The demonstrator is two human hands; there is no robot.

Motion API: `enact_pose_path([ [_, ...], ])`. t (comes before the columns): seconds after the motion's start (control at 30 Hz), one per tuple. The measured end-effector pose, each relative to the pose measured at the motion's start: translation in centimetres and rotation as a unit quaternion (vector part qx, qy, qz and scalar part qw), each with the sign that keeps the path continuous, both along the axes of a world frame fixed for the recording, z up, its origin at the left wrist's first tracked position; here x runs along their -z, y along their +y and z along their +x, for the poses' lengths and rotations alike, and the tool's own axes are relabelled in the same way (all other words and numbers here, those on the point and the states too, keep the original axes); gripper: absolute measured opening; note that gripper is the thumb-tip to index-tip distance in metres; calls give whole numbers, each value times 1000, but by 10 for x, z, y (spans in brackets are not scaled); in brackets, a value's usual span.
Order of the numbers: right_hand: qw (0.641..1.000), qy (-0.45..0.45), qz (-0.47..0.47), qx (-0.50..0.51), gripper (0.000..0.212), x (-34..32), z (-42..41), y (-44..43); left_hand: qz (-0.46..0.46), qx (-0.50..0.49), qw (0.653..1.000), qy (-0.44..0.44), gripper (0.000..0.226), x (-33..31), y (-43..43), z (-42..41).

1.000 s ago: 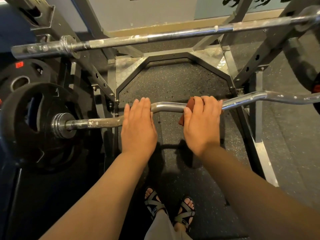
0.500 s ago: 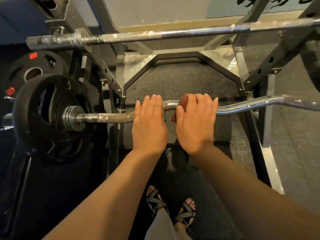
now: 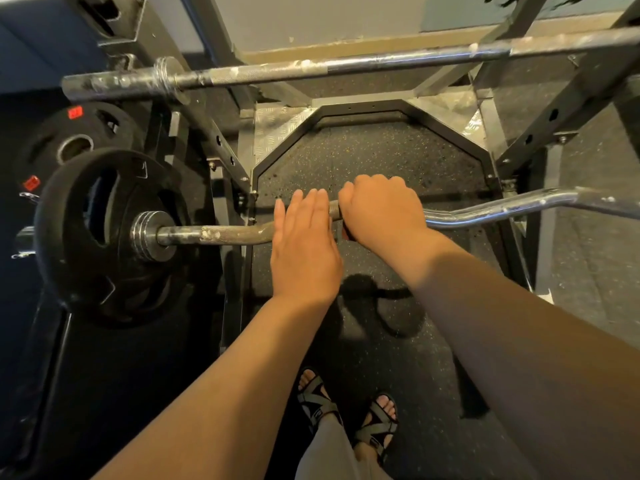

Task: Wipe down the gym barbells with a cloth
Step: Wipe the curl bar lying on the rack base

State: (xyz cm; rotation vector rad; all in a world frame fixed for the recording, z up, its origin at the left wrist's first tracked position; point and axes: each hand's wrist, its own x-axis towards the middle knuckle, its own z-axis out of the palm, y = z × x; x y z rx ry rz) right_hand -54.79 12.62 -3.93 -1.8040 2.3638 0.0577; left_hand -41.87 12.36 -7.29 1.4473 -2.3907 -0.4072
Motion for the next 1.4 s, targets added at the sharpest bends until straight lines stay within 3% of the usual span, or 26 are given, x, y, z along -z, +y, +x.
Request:
enact_pose_path([
  [0.17, 987, -16, -147, 61, 46, 36, 18, 50, 5, -11, 1000, 14, 49, -1, 1, -3],
  [0.27, 982, -13, -177, 56, 49, 45, 16, 51, 11, -12, 1000, 19, 50, -1, 2, -3],
  [0.43, 984, -46, -152, 84, 46, 25, 6, 5, 12, -9, 1000, 12, 50, 1, 1, -2],
  [0.57, 986, -32, -160, 26, 48, 37, 6, 26, 9, -10, 1000, 13, 49, -1, 1, -3],
  [0.67, 980, -81, -180, -21, 57, 49, 0, 56, 7, -13, 1000, 17, 49, -2, 2, -3],
  [0.87, 978, -41, -186, 86, 42, 36, 16, 17, 20, -18, 999, 20, 48, -1, 1, -5],
  [1.03, 981, -73, -177, -28, 33, 36, 2, 23, 20, -3, 1000, 24, 47, -1, 0, 0],
  [1.27, 965, -82, -190, 159, 44, 39, -7, 43, 26, -31, 998, 38, 42, -5, 2, -6],
  [1.4, 963, -165, -206, 57, 41, 41, 7, 44, 32, -29, 999, 29, 44, -5, 3, -7],
])
